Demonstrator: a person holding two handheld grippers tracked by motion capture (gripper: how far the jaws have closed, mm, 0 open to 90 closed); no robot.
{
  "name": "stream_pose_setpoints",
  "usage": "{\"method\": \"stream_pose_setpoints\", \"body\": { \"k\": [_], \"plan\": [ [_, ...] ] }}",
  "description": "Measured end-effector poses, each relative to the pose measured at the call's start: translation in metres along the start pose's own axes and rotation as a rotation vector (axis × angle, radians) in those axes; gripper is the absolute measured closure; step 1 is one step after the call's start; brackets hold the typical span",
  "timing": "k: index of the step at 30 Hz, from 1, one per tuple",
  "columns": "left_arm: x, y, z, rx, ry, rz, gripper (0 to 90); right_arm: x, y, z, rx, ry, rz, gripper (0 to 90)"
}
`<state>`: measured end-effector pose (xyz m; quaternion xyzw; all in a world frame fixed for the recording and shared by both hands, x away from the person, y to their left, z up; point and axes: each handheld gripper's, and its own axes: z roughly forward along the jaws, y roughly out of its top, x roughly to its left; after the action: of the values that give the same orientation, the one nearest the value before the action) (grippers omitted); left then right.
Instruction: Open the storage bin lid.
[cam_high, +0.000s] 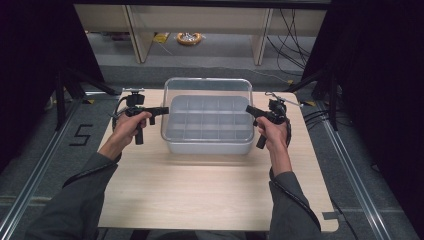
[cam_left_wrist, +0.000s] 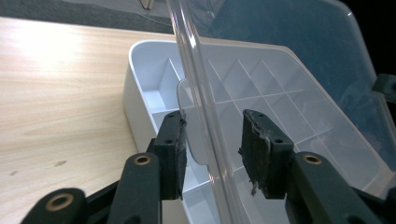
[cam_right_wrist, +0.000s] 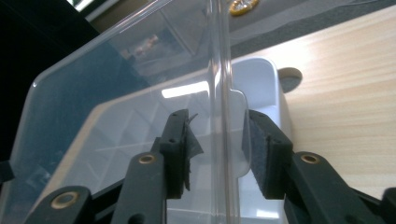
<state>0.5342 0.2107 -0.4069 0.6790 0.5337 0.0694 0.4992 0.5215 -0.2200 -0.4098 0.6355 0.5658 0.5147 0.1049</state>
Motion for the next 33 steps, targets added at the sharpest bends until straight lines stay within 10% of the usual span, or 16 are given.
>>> {"method": "stream_pose_setpoints", "body": {
  "k": [12, 33],
  "plan": [
    [-0.020, -0.010, -0.022, -0.028, -0.021, 0.028, 59.4, 0.016, -0.002, -0.037, -0.027, 0.000, -0.046, 62.5],
    [-0.034, -0.062, -0.035, 0.034, -0.058, 0.104, 58.6, 0.000, -0.053, -0.077, -0.032, 0.013, -0.062, 63.5]
  ]
}}
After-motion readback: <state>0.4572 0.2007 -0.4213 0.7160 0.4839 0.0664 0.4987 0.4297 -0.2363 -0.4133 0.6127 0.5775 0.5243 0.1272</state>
